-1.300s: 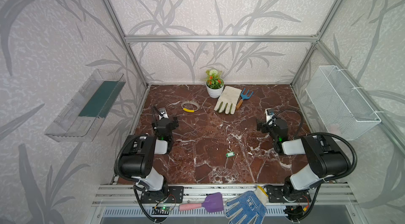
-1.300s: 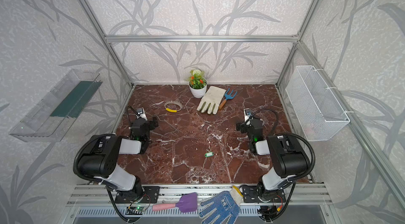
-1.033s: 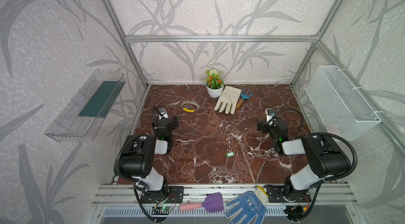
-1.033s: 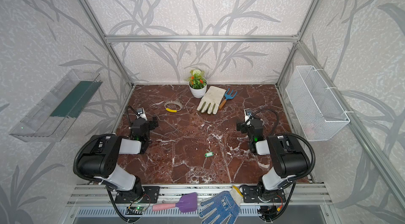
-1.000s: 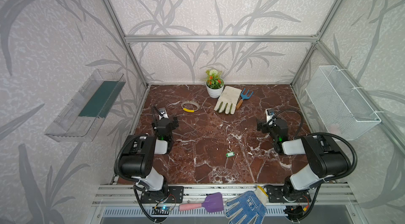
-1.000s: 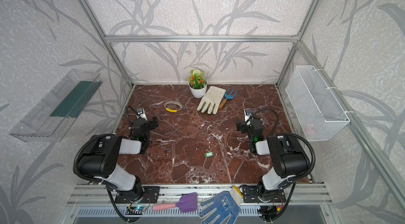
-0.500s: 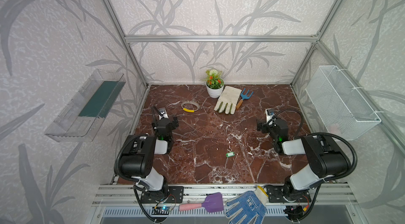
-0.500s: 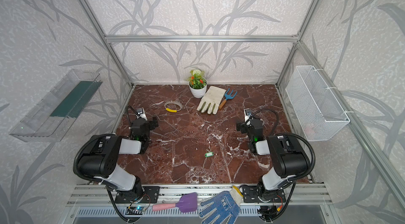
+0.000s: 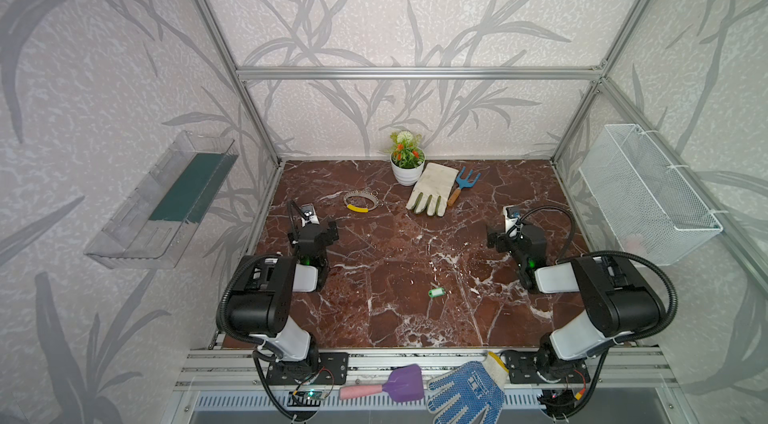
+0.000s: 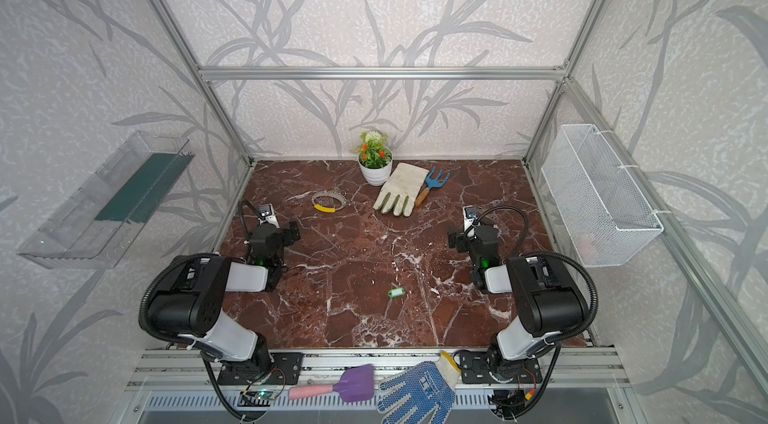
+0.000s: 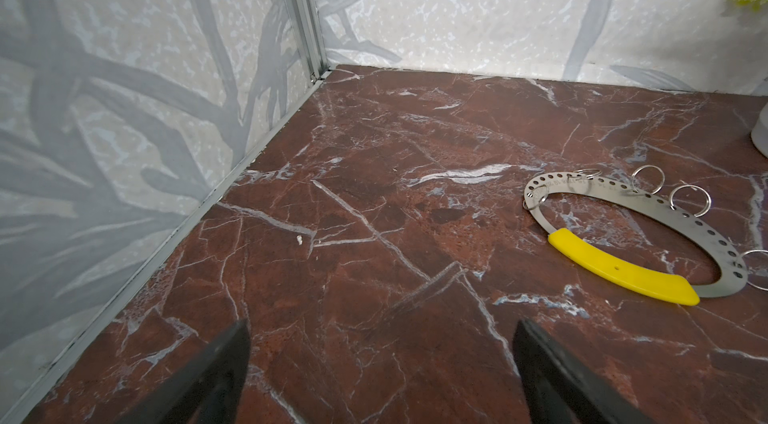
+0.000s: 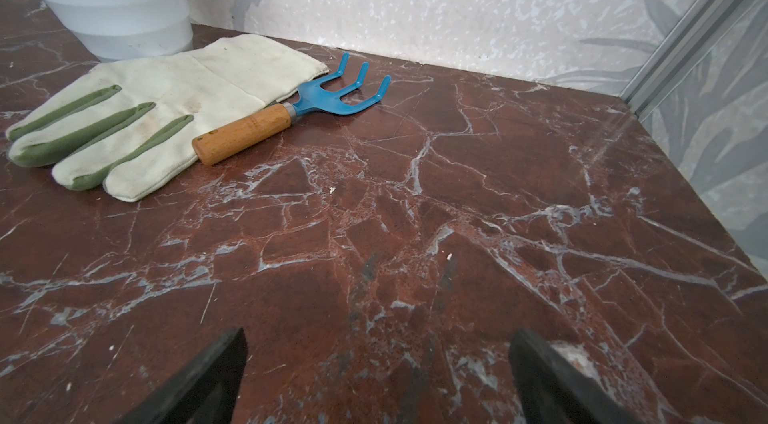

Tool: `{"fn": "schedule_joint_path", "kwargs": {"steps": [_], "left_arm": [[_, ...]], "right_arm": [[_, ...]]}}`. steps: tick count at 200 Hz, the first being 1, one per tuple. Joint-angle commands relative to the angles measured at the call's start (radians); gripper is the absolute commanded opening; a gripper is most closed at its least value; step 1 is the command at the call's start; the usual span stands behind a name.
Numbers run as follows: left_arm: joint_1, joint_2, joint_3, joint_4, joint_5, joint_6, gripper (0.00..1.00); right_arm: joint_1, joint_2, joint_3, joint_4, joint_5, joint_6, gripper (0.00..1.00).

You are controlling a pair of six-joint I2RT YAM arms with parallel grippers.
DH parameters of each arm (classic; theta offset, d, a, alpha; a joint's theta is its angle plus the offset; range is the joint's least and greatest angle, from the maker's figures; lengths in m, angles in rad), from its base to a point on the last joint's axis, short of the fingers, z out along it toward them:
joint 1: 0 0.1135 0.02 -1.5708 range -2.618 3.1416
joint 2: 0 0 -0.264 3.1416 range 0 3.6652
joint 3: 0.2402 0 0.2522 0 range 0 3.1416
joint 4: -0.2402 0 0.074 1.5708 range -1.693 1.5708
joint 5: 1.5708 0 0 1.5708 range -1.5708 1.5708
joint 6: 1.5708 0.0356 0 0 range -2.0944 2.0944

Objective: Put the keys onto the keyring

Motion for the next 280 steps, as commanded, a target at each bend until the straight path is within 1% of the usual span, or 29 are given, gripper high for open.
{"fn": "schedule_joint_path", "kwargs": {"steps": [1,15,24,32,37,50,62,74,78,91,95,106,117,128,137,150,168,177,187,197,217,230,255,270,280], "left_arm": [[0.003,-0.025,-0.009,0.0,-0.014,-0.008,0.99],[0.005,-0.04,-0.014,0.006,0.018,0.006,0.99],[0.003,-0.082,0.005,-0.063,0.051,0.021,0.99],[0.002,-0.123,0.058,-0.199,0.036,0.017,0.99],[0.002,-0.154,0.104,-0.313,0.017,0.01,0.99],[0.002,-0.213,0.238,-0.584,-0.043,-0.034,0.99],[0.002,-0.249,0.363,-0.789,-0.087,-0.117,0.99],[0.003,-0.277,0.493,-0.991,-0.098,-0.213,0.99],[0.005,-0.285,0.532,-1.053,-0.082,-0.242,0.99],[0.005,-0.309,0.636,-1.213,-0.031,-0.342,0.99],[0.006,-0.314,0.659,-1.258,-0.016,-0.374,0.99],[0.008,-0.339,0.703,-1.33,0.043,-0.421,0.99],[0.006,-0.379,0.694,-1.331,0.1,-0.457,0.99],[0.006,-0.424,0.653,-1.297,0.151,-0.475,0.99],[0.004,-0.459,0.619,-1.268,0.188,-0.492,0.98],[-0.002,-0.497,0.572,-1.236,0.233,-0.532,0.94],[-0.023,-0.53,0.515,-1.22,0.272,-0.578,0.92],[-0.046,-0.539,0.484,-1.205,0.279,-0.587,0.92],[-0.077,-0.546,0.452,-1.191,0.258,-0.592,0.92],[-0.114,-0.544,0.423,-1.173,0.225,-0.597,0.92],[-0.184,-0.517,0.381,-1.119,0.198,-0.596,0.93],[-0.213,-0.482,0.367,-1.079,0.193,-0.596,0.93],[-0.236,-0.37,0.371,-1.006,0.191,-0.602,0.93],[-0.242,-0.276,0.406,-0.974,0.209,-0.598,0.92],[-0.243,-0.198,0.451,-0.983,0.221,-0.589,0.88]], "right_arm": [[-0.005,-0.024,0.016,-0.006,0.0,0.017,0.99],[-0.01,-0.024,0.019,-0.011,-0.002,0.022,0.99],[-0.011,-0.025,0.017,-0.007,0.016,0.025,0.99],[-0.01,-0.037,0.006,0.01,0.035,0.027,0.99],[-0.008,-0.052,-0.004,0.015,0.043,0.028,0.99],[0.003,-0.133,-0.026,-0.011,0.092,0.034,0.99],[0.027,-0.231,-0.034,-0.07,0.143,0.018,0.99],[0.042,-0.325,-0.036,-0.125,0.15,0.009,0.99],[0.044,-0.358,-0.035,-0.143,0.16,0.033,0.99],[0.043,-0.461,-0.026,-0.224,0.2,0.213,0.99],[0.043,-0.5,-0.021,-0.269,0.182,0.26,0.99],[0.04,-0.569,-0.011,-0.336,0.13,0.343,0.99],[0.035,-0.632,0.001,-0.404,0.084,0.459,0.99],[0.02,-0.678,0.004,-0.417,-0.03,0.524,0.99],[0.017,-0.7,0.003,-0.401,-0.09,0.539,0.99],[0.017,-0.729,0.01,-0.407,-0.17,0.548,0.99],[0.018,-0.747,0.047,-0.495,-0.275,0.551,0.99],[0.027,-0.749,0.055,-0.527,-0.305,0.565,0.99],[0.048,-0.747,0.057,-0.555,-0.311,0.585,0.99],[0.087,-0.751,0.061,-0.589,-0.299,0.579,0.99],[0.207,-0.764,0.08,-0.699,-0.222,0.499,0.99],[0.289,-0.756,0.103,-0.78,-0.176,0.459,0.99],[0.414,-0.731,0.097,-0.82,-0.102,0.431,0.99],[0.441,-0.714,0.081,-0.806,-0.103,0.422,0.99],[0.443,-0.699,0.065,-0.786,-0.106,0.413,0.99]]}}
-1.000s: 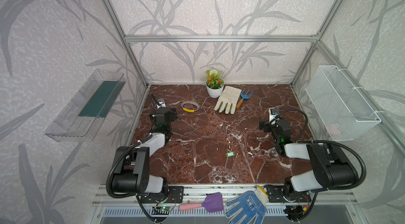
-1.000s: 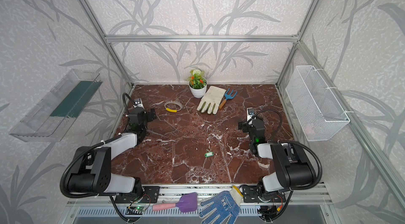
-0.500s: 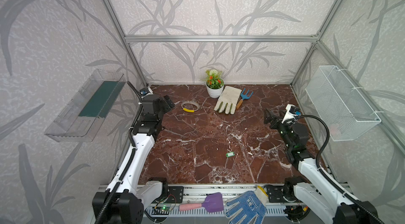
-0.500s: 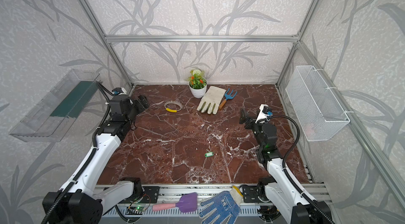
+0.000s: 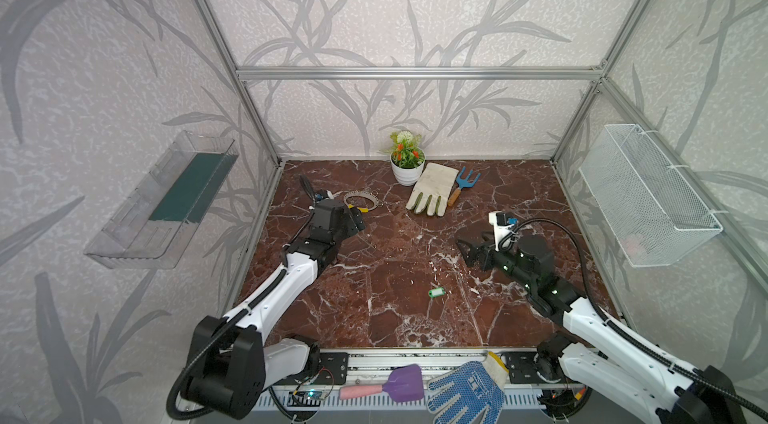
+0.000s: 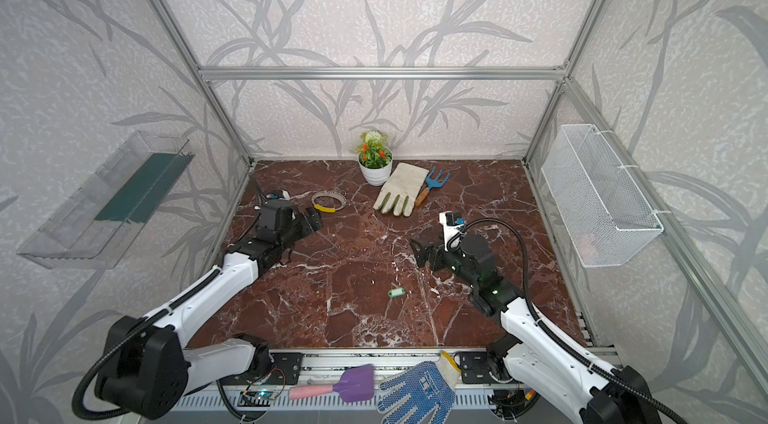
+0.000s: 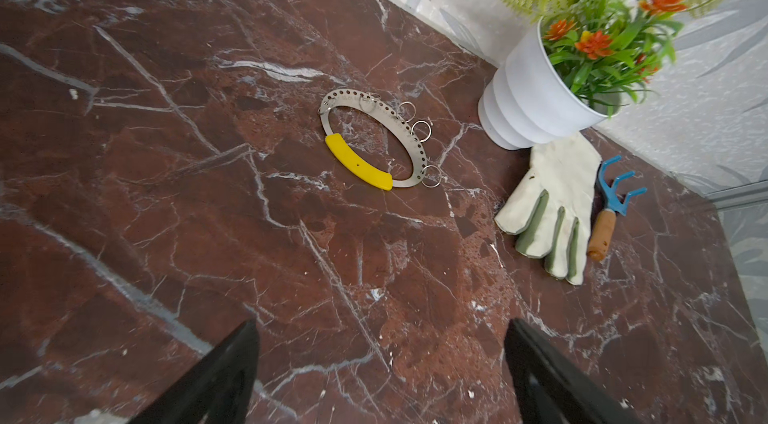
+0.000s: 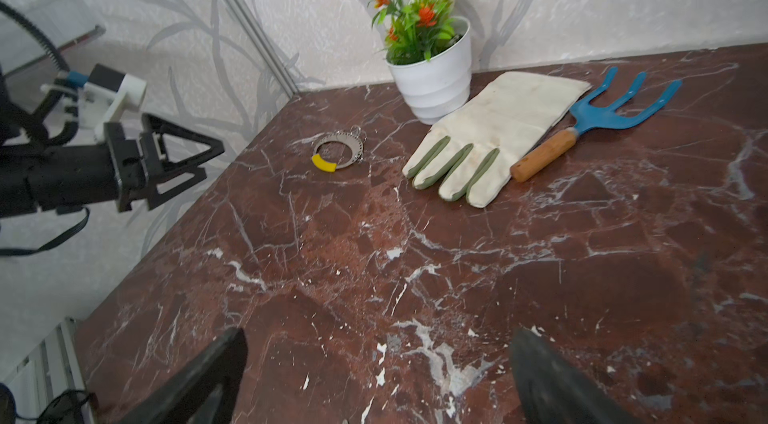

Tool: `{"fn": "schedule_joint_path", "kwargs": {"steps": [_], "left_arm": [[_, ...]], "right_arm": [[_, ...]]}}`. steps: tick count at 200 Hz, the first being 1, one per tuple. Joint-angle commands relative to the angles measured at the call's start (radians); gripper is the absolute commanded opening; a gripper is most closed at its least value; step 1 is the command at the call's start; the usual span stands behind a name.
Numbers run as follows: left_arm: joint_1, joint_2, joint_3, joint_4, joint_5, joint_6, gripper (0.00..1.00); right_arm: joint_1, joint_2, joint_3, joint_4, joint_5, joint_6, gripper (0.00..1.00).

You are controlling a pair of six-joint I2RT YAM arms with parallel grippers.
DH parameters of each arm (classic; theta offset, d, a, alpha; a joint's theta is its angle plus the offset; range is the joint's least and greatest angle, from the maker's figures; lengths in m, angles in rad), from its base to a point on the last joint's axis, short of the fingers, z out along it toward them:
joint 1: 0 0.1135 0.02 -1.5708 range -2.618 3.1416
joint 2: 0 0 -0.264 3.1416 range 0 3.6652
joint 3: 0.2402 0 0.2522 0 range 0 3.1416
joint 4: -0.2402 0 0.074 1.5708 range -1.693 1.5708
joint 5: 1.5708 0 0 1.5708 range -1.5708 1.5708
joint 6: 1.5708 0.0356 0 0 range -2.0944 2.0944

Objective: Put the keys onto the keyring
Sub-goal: 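Reach the left gripper toward the steel ring holder while the right arm advances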

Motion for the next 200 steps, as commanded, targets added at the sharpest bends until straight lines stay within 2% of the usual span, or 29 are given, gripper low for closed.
{"fn": "schedule_joint_path", "kwargs": {"steps": [1,19,36,48,61,70,87,124,145,160,200], "left_arm": [[-0.008,0.138,0.084,0.054,0.005,-0.009,0.88],[-0.005,0.287,0.191,0.015,0.045,0.017,0.72],[-0.008,0.415,0.3,-0.032,0.074,0.035,0.66],[-0.007,0.506,0.376,-0.038,0.098,0.05,0.63],[-0.007,0.604,0.485,-0.088,0.11,0.065,0.62],[-0.007,0.672,0.568,-0.133,0.118,0.08,0.57],[-0.01,0.792,0.711,-0.224,0.123,0.105,0.52],[-0.024,0.974,0.945,-0.409,0.068,0.15,0.51],[-0.027,1.025,1.014,-0.472,0.036,0.169,0.53],[-0.028,1.041,1.026,-0.49,0.055,0.162,0.53],[-0.061,1.006,0.945,-0.472,0.117,0.13,0.52]], "right_arm": [[0.017,0.028,-0.014,-0.023,0.042,-0.047,0.99],[0.019,0.046,-0.042,0.016,0.041,-0.05,0.99],[0.019,0.058,-0.09,0.114,0.017,-0.032,0.99],[0.017,0.068,-0.121,0.185,0.005,-0.015,0.99],[0.017,0.062,-0.097,0.137,-0.001,-0.024,0.99],[0.017,0.058,-0.094,0.131,0.004,-0.022,0.99],[0.017,0.049,-0.106,0.144,0.014,-0.018,0.99],[0.02,0.03,-0.11,0.142,0.015,-0.018,0.99],[0.02,0.031,-0.112,0.147,0.003,-0.017,0.99],[0.02,0.04,-0.109,0.149,-0.003,-0.017,0.99],[0.02,0.047,-0.103,0.143,-0.013,-0.012,0.99]]}}
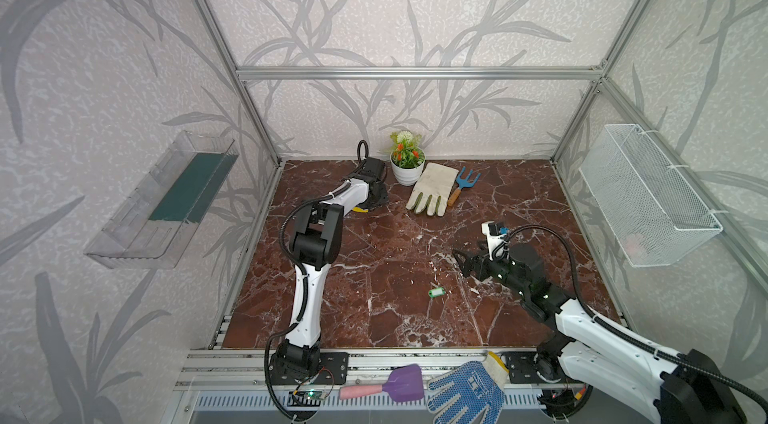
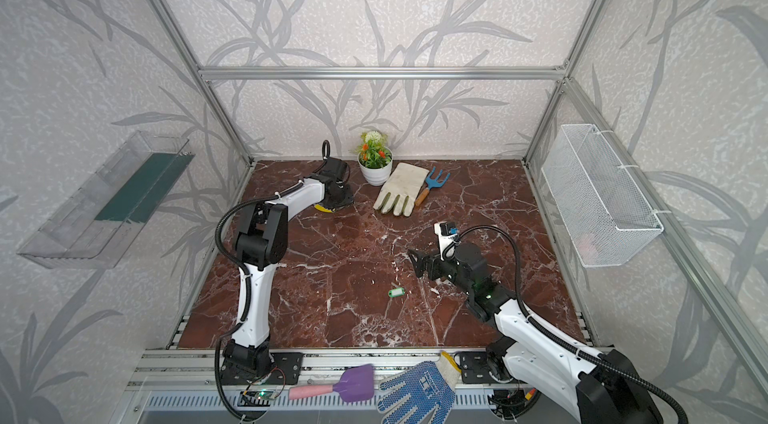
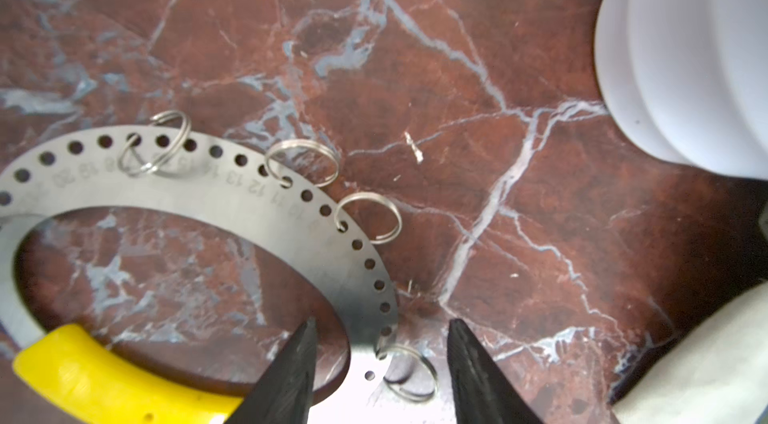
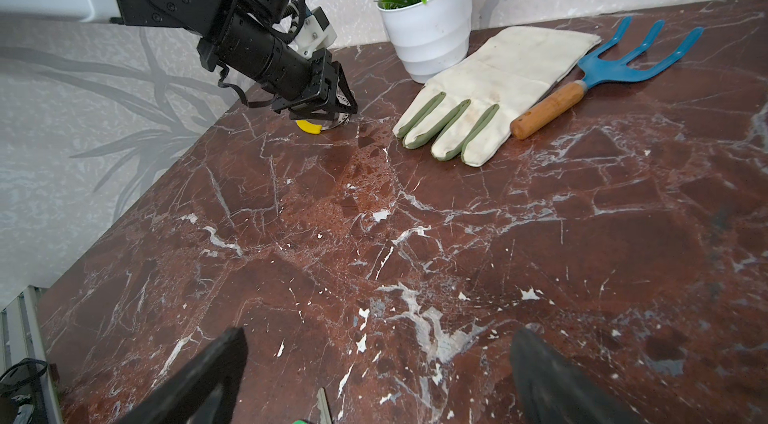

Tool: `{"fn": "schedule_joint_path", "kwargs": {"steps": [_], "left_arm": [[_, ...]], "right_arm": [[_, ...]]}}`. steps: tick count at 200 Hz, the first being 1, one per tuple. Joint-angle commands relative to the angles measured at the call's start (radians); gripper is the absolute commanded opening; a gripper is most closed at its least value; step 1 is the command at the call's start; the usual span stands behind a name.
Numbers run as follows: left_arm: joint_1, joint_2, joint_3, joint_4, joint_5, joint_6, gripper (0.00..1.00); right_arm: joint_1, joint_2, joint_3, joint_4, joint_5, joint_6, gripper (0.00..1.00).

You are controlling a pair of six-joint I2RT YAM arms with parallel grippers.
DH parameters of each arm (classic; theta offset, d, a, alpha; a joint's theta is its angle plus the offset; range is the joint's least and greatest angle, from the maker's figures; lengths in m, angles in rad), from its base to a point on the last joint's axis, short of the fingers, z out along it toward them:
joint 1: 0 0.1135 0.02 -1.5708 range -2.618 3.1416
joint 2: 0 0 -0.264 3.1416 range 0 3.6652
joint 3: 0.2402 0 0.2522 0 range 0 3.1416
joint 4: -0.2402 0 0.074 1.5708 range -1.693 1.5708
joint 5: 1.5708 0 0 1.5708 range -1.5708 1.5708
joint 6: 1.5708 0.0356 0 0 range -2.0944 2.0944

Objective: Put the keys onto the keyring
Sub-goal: 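Reach the left gripper toward the steel ring holder while the right arm advances, then lower the left gripper over the ring holder's steel rim near the yellow grip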

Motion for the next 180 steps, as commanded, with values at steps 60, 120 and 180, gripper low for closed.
{"fn": "schedule_joint_path", "kwargs": {"steps": [60,120,180], "left_arm": [[-0.097,-0.173,-0.357,0.033,0.146,-0.096,0.49],[-0.233,-0.412,-0.744,0.124,0.13,-0.141,0.49],[-0.336,-0.607,-0.943,0.112,0.071,-0.176,0.49]], "right_arm": [[0.006,0.003,0.0,0.029,-0.025,0.01,0.99],[0.01,0.018,-0.003,0.041,-0.042,0.013,0.99],[0.015,0.021,-0.006,0.044,-0.047,0.016,0.99]]}}
